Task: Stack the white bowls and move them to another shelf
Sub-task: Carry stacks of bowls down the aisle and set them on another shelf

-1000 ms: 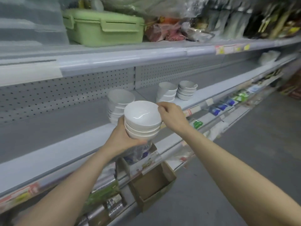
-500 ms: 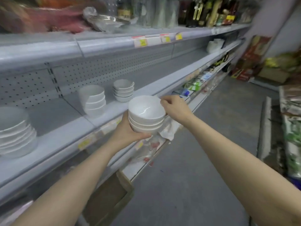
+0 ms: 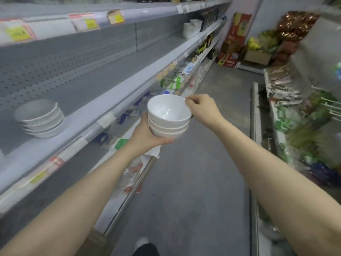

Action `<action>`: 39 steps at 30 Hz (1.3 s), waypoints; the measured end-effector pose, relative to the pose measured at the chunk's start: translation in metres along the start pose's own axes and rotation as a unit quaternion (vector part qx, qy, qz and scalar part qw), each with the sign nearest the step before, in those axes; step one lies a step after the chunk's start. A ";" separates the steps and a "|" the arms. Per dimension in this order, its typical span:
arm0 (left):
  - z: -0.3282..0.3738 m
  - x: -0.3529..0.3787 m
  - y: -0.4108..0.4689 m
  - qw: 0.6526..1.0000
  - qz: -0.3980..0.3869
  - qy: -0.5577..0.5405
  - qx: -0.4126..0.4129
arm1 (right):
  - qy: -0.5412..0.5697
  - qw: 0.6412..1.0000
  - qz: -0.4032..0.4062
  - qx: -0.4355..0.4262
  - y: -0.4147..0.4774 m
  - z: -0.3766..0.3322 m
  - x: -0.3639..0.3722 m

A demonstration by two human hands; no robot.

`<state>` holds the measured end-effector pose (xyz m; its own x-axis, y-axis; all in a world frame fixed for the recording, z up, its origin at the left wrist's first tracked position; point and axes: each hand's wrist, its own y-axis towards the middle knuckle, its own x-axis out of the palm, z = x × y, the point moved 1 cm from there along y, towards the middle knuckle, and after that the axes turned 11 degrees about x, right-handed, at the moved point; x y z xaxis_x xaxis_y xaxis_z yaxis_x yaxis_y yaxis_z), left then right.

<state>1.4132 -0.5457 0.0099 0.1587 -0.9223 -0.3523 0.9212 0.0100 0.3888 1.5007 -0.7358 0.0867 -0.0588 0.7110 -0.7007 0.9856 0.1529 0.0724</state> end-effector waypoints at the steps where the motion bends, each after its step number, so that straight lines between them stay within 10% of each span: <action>1: -0.004 0.010 0.015 1.000 -0.003 0.000 -0.006 | 0.000 1.000 0.011 0.006 0.012 0.009 -0.005; 23: -0.125 0.165 0.410 0.986 -0.148 -0.056 0.046 | -0.022 0.980 0.153 0.126 0.337 0.137 -0.107; 39: -0.188 0.306 0.702 0.993 -0.100 -0.056 0.038 | -0.030 0.988 0.121 0.090 0.652 0.242 -0.209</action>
<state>2.1754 -0.7483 0.0154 -0.0688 -0.9400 -0.3343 0.9003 -0.2029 0.3851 2.1943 -0.9508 0.1085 0.1871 0.6686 -0.7197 0.9820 -0.1459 0.1198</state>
